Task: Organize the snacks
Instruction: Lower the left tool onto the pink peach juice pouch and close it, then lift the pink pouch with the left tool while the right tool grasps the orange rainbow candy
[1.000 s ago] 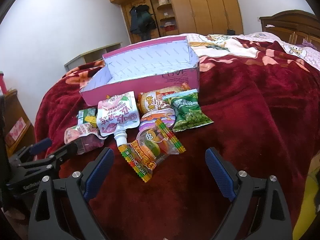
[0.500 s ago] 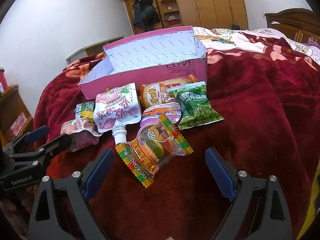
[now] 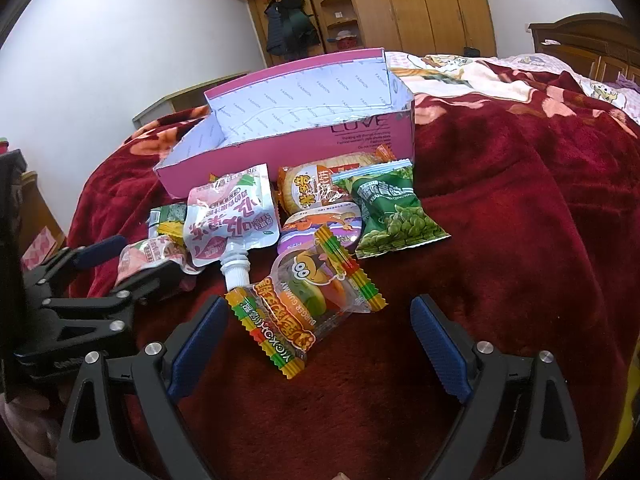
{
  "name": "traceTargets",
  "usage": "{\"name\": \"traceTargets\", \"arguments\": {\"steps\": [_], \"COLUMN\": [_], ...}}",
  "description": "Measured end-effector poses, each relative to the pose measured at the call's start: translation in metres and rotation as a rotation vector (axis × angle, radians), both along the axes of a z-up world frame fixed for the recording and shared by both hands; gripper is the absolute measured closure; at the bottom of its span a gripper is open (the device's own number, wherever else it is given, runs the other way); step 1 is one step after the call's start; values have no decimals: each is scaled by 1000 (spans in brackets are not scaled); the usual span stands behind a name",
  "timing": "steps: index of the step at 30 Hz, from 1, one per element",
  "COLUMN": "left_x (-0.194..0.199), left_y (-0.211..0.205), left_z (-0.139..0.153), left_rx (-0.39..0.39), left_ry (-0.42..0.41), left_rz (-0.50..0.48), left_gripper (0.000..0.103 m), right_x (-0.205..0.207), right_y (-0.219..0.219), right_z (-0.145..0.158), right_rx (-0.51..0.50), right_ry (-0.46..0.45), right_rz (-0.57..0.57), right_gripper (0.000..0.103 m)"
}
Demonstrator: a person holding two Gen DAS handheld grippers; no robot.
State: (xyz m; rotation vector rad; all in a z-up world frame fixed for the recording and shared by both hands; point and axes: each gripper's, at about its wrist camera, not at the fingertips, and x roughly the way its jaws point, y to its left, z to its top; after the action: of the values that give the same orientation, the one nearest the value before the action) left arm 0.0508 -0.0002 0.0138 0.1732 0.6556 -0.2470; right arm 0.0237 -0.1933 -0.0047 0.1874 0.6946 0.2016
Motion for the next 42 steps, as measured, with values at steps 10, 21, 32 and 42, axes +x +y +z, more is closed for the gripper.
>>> {"name": "traceTargets", "arguments": {"steps": [10, 21, 32, 42], "left_x": [-2, -21, -23, -32], "left_y": [-5, 14, 8, 17], "left_z": [-7, 1, -9, -3], "left_rx": [-25, -72, -23, -68], "left_ry": [7, 1, -37, -39], "left_rz": [13, 52, 52, 70], "left_gripper": [17, 18, 17, 24], "right_x": [0, 1, -3, 5], "right_y": [-1, 1, 5, 5], "right_z": [-6, -4, 0, -6], "right_rx": [-3, -9, -9, -23], "right_ry": [2, -1, 13, 36], "right_rz": [-28, -47, -66, -83], "right_gripper": [13, 13, 13, 13]}}
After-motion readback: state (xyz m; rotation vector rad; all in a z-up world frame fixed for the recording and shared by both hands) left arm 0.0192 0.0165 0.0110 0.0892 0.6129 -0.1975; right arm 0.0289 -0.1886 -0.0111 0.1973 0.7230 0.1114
